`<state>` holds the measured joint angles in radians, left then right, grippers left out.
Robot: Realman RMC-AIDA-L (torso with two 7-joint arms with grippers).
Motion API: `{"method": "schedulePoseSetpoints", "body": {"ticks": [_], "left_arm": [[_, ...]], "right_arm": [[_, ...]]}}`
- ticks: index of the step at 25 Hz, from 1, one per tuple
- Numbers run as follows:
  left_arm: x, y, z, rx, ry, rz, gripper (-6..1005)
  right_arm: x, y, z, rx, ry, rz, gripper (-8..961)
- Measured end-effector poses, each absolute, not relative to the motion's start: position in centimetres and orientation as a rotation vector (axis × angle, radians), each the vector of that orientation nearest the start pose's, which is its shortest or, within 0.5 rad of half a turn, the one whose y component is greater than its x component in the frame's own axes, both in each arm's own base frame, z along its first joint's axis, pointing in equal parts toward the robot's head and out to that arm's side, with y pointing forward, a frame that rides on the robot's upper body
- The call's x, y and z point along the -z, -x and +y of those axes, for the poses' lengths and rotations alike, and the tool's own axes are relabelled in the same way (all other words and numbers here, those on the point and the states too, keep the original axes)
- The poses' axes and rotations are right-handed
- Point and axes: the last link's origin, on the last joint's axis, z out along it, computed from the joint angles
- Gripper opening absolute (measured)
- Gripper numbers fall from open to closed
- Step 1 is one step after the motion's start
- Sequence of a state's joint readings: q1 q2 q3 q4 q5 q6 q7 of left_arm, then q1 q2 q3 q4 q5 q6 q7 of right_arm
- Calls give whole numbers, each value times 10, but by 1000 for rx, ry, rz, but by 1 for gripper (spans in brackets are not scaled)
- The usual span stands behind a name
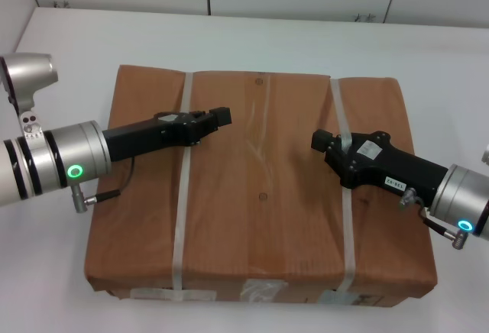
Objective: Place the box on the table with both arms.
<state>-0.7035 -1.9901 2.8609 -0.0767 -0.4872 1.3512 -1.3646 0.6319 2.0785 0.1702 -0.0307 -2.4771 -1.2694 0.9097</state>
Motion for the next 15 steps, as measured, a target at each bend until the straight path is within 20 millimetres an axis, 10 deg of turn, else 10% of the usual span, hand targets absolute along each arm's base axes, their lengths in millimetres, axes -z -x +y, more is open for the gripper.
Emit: {"method": "schedulePoseSetpoints", "body": {"ticks": [15], "left_arm": [[39, 267, 352, 955, 2425, -1170, 71]], "right_arm": [[82, -267, 322, -882, 2446, 775, 28]]}}
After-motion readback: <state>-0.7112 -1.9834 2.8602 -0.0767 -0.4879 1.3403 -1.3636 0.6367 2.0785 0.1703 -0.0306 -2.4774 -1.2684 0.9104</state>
